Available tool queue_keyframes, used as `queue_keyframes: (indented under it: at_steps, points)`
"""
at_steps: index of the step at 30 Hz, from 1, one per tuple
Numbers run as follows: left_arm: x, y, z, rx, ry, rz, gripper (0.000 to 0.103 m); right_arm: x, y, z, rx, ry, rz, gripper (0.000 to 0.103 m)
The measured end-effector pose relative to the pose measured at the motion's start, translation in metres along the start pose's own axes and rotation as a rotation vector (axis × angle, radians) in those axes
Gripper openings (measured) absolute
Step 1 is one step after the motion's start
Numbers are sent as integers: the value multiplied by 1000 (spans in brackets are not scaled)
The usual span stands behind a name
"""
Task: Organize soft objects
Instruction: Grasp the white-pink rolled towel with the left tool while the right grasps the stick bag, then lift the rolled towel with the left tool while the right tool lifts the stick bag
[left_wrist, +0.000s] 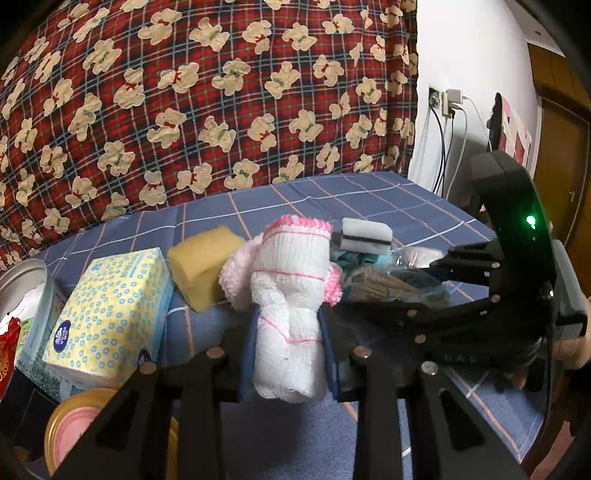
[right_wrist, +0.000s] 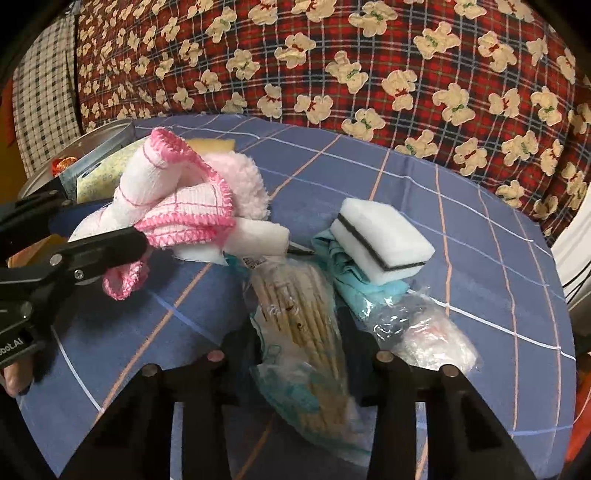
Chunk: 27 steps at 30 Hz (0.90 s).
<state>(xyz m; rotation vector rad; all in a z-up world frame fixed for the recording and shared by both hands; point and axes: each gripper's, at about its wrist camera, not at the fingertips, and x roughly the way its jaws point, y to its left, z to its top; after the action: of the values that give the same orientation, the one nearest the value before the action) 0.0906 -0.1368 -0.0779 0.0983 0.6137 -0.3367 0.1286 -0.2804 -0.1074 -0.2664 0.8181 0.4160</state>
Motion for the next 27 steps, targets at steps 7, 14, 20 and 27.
queue_keyframes:
  at_steps: [7, 14, 20, 27]
  points:
    - [-7, 4, -2, -24, -43, 18, 29, -17, 13, 0, 22, -79, -48, 37]
    - [-8, 5, -3, -31, -56, 27, 29, -35, 8, -1, 141, -173, -81, 37]
    - [-9, 5, -3, -37, -59, 35, 29, -41, 0, -3, 260, -213, -73, 36]
    - [-11, 8, -3, -48, -69, 43, 29, -46, 1, -5, 300, -231, -139, 36]
